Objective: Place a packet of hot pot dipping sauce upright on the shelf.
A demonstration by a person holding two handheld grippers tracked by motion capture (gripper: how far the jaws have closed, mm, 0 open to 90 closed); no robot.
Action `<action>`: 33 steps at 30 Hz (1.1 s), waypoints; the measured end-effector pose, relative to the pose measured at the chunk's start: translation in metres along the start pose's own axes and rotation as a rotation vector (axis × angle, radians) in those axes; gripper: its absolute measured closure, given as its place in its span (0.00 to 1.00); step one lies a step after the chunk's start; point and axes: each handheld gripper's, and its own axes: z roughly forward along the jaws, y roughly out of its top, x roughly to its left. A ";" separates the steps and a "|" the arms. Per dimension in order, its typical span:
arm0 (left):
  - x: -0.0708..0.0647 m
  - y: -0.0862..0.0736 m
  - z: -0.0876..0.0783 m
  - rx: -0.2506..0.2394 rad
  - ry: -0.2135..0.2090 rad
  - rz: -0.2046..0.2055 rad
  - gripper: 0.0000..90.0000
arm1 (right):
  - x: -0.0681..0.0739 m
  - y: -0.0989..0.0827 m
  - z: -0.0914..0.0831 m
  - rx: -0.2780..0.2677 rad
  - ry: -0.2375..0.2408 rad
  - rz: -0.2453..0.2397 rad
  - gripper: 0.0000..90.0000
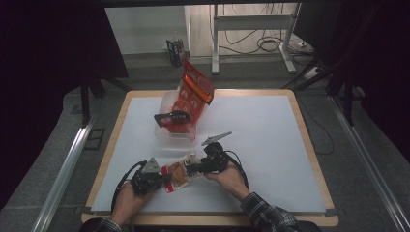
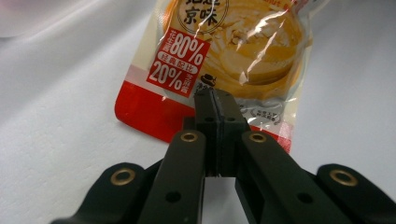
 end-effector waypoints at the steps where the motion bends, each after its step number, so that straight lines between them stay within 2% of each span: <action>1: -0.001 0.000 -0.001 0.002 0.007 0.004 0.99 | 0.001 0.001 -0.001 -0.010 0.003 -0.008 0.84; 4: -0.003 0.000 -0.004 0.015 0.028 0.018 0.88 | 0.005 0.003 -0.001 -0.008 -0.012 -0.036 0.87; 6: -0.004 0.000 -0.007 0.018 0.038 0.024 0.83 | 0.008 0.005 -0.001 -0.009 -0.004 -0.046 0.89; 7: -0.006 0.000 -0.009 0.016 0.042 0.029 0.76 | 0.008 0.007 -0.001 -0.012 0.004 -0.054 0.90; 9: -0.007 0.000 -0.010 0.012 0.045 0.035 0.70 | 0.008 0.009 -0.002 -0.013 0.014 -0.050 0.91; 13: -0.013 0.001 -0.013 -0.009 0.040 0.049 0.62 | 0.010 0.011 -0.003 -0.008 0.020 -0.058 0.93; 14: -0.015 0.001 -0.014 -0.023 0.040 0.052 0.56 | 0.013 0.013 -0.005 -0.004 0.017 -0.066 0.93; 17: -0.016 0.001 -0.015 -0.036 0.038 0.052 0.51 | 0.015 0.016 -0.008 -0.007 0.014 -0.081 0.94; 21: -0.014 0.001 -0.015 -0.058 0.021 0.036 0.37 | 0.020 0.021 -0.017 -0.016 0.005 -0.102 0.96; 23: -0.012 0.000 -0.016 -0.071 0.006 0.027 0.34 | 0.023 0.025 -0.023 -0.019 -0.010 -0.124 0.96; 28: -0.009 0.000 -0.017 -0.117 -0.011 0.010 0.25 | 0.027 0.029 -0.032 -0.033 -0.028 -0.137 0.96; 33: -0.010 0.000 -0.018 -0.149 0.001 0.018 0.19 | 0.028 0.032 -0.038 -0.045 -0.035 -0.140 0.97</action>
